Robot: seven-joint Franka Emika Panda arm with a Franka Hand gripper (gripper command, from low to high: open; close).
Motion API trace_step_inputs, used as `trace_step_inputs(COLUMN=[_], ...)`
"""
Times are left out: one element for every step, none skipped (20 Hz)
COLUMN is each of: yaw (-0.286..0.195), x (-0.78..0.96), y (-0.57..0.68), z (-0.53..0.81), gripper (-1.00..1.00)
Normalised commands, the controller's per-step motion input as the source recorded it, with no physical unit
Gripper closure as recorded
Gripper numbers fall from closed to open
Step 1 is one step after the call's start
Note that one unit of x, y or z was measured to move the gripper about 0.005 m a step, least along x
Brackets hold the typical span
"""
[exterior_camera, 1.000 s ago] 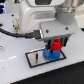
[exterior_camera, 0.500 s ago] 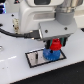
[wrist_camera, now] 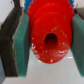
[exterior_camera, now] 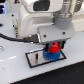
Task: Insert the blue gear onto the right peg, followed by the red gear
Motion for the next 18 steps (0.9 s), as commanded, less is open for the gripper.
trace_step_inputs(yaw=[0.0, 0.0, 0.0, 0.0, 0.0, 0.0, 0.0, 0.0, 0.0, 0.0, 0.0, 0.0, 0.0, 0.0, 0.0, 0.0, 0.0, 0.0], x=[0.23, 0.27, 0.29, 0.29, 0.3, 0.28, 0.26, 0.22, 0.19, 0.18, 0.13, 0.05, 0.1, 0.1, 0.09, 0.06, 0.06, 0.02], y=[0.0, -0.02, 0.0, 0.01, 0.02, 0.01, 0.04, 0.04, 0.07, 0.06, 0.03, 0.01, 0.0, 0.0, -0.01, 0.01, 0.02, 0.03], z=[-0.03, 0.01, -0.18, -0.14, -0.15, -0.17, -0.17, -0.14, -0.1, -0.08, -0.09, 0.01, -0.06, -0.04, -0.05, -0.03, -0.03, 0.36], gripper=[1.0, 1.0, 1.0, 1.0, 1.0, 1.0, 1.0, 1.0, 1.0, 1.0, 1.0, -1.0, 1.0, 1.0, 1.0, 1.0, 1.0, -1.0])
